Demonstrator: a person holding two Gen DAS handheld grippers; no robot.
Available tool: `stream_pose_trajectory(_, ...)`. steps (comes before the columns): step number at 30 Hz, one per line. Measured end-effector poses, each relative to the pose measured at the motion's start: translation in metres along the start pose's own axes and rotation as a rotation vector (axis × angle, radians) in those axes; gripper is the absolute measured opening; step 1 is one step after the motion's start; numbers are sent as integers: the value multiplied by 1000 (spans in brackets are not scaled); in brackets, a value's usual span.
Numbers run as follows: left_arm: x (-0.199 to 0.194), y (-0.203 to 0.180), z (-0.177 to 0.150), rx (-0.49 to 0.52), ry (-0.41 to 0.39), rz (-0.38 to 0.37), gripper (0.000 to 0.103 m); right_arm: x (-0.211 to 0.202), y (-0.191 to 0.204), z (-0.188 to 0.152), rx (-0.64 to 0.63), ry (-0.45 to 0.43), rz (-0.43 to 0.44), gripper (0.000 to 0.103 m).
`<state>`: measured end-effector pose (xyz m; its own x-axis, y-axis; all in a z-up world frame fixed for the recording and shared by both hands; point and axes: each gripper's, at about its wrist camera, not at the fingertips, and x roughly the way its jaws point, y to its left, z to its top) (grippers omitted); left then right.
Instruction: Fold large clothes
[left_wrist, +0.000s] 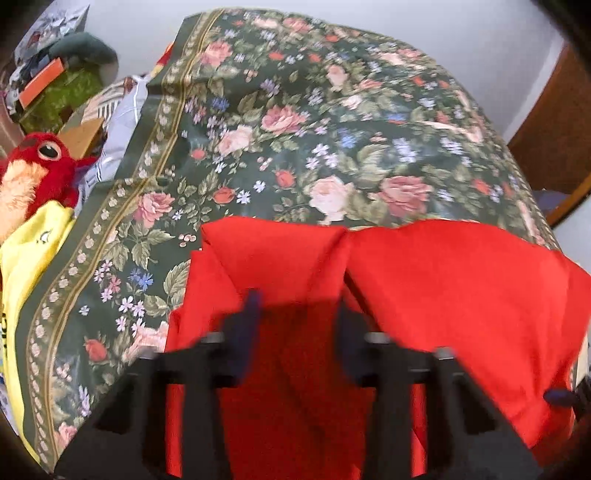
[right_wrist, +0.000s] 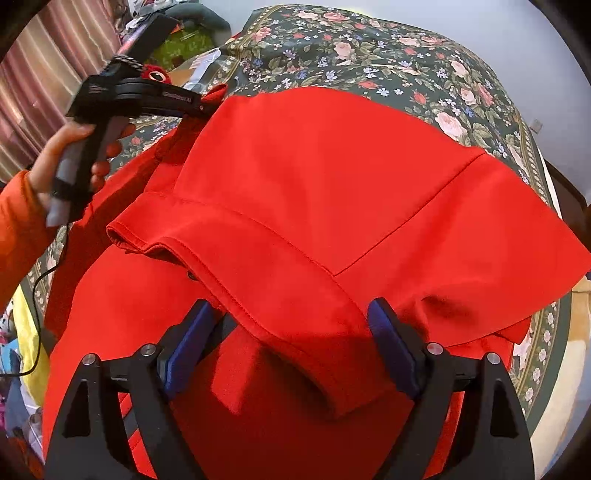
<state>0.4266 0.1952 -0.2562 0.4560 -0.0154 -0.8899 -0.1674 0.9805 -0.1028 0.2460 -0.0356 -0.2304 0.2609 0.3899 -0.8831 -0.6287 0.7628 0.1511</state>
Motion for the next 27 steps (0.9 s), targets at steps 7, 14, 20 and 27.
stream_pose_trajectory(7, -24, 39, -11, -126, -78, -46, 5, 1, 0, 0, 0, 2, 2, 86)
stream_pose_trajectory(14, -37, 86, -46, -169, -58, 32, 5, 2, 1, 1, -7, 3, -8, 86)
stream_pose_trajectory(20, -42, 103, -73, -168, -6, 77, 5, -3, 4, 2, -9, 19, -45, 86)
stream_pose_trajectory(27, -82, 61, -79, -41, -42, -2, 18, -41, -2, 5, 80, -24, 3, 86)
